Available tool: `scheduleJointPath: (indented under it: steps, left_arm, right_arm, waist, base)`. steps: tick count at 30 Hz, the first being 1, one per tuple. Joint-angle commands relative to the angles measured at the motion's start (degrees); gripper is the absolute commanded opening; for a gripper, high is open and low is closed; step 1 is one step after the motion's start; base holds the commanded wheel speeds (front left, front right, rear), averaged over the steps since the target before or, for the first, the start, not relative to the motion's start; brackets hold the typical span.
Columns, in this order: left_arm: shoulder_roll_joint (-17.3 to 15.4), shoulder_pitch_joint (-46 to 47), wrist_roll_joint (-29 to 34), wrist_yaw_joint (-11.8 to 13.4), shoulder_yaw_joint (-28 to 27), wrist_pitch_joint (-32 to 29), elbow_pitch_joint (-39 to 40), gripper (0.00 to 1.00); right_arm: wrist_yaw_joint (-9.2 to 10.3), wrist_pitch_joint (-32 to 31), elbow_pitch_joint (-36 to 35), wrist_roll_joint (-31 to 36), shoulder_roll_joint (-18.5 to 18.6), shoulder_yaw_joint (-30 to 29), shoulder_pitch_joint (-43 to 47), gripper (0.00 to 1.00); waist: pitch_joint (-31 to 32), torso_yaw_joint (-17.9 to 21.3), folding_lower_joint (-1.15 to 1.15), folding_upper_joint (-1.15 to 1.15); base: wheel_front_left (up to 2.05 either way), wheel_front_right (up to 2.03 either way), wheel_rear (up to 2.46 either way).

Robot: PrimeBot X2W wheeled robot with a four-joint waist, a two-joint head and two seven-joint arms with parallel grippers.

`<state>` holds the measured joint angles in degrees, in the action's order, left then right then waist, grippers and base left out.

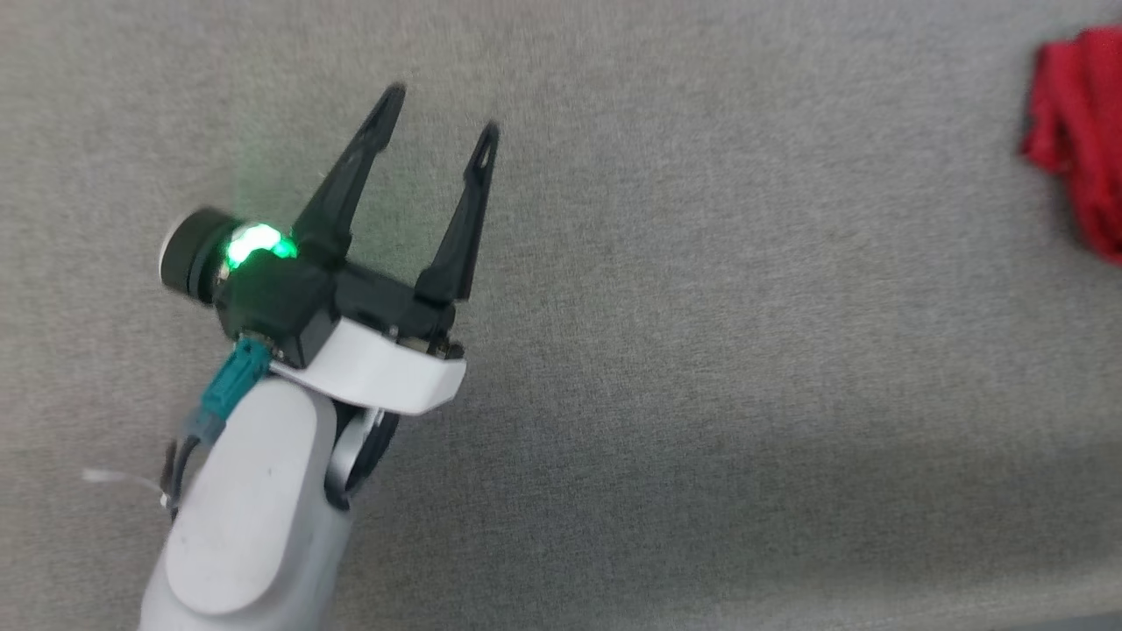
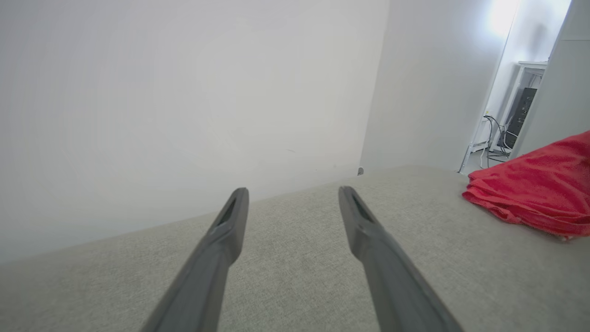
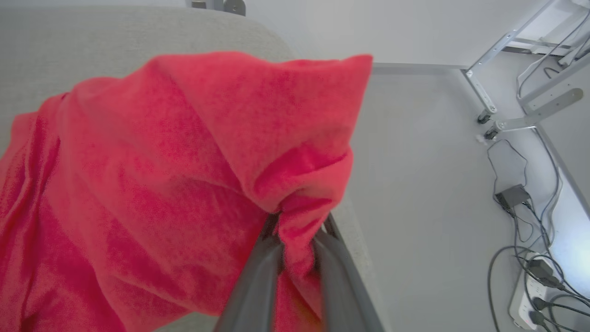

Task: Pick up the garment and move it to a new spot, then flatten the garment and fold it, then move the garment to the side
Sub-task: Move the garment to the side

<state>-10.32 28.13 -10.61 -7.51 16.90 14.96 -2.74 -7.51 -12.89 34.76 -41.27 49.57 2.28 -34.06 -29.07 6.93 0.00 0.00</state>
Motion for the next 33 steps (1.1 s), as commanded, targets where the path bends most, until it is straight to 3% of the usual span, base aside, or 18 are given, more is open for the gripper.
scheduleJointPath:
  steps: [1,9,18,20,21,22,27,33]
  left_arm:
    - [-0.36,1.54,0.24,0.07,0.40,0.31,0.18,1.00]
    - [-2.37,7.04,0.12,0.07,2.58,0.31,1.96,1.00]
    - [-2.81,5.80,-0.83,0.07,1.84,0.31,2.78,1.00]
    - [-2.63,5.16,-0.93,0.07,1.65,0.31,2.42,1.00]
    - [-2.52,4.76,-1.11,0.07,1.41,0.31,2.24,1.00]
    - [-2.41,4.27,-1.24,0.07,1.19,0.31,2.09,1.00]
    - [-1.18,1.05,-1.95,0.07,-0.42,0.31,1.43,1.00]
    - [0.53,-5.53,-2.80,0.07,-3.95,0.31,0.42,1.00]
  right_arm:
    - [0.05,1.28,1.36,0.92,0.21,-0.07,-1.96,0.00]
    - [0.05,10.41,15.54,10.64,-1.09,-0.25,-14.17,0.00]
    - [0.05,19.73,30.20,22.05,-4.74,-1.62,-21.75,0.00]
    - [0.05,21.67,31.75,23.10,-5.28,-1.79,-22.61,0.42]
    - [0.05,22.35,32.50,23.66,-5.60,-1.80,-22.74,0.88]
    - [0.05,22.87,33.25,24.15,-5.82,-1.67,-22.84,1.00]
    - [0.05,24.92,34.42,26.50,-6.68,0.61,-21.84,1.00]
    - [0.05,27.24,30.26,25.56,-10.02,6.57,-17.59,1.00]
  waist:
    - [-2.86,0.16,0.00,0.00]
    - [-7.24,-0.91,0.00,0.00]
    - [-6.38,-1.69,0.00,0.00]
    - [-5.58,-1.58,0.00,0.00]
    - [-5.01,-1.50,0.00,0.00]
    - [-4.47,-1.44,0.00,0.00]
    - [-0.96,-1.59,0.00,0.00]
    - [5.01,-3.14,0.00,0.00]
  base:
    - [0.00,0.00,0.00]
    - [0.00,0.00,0.00]
    - [0.00,0.00,0.00]
    - [0.00,0.00,0.00]
    - [0.00,0.00,0.00]
    - [0.00,0.00,0.00]
    - [0.00,0.00,0.00]
    - [0.00,0.00,0.00]
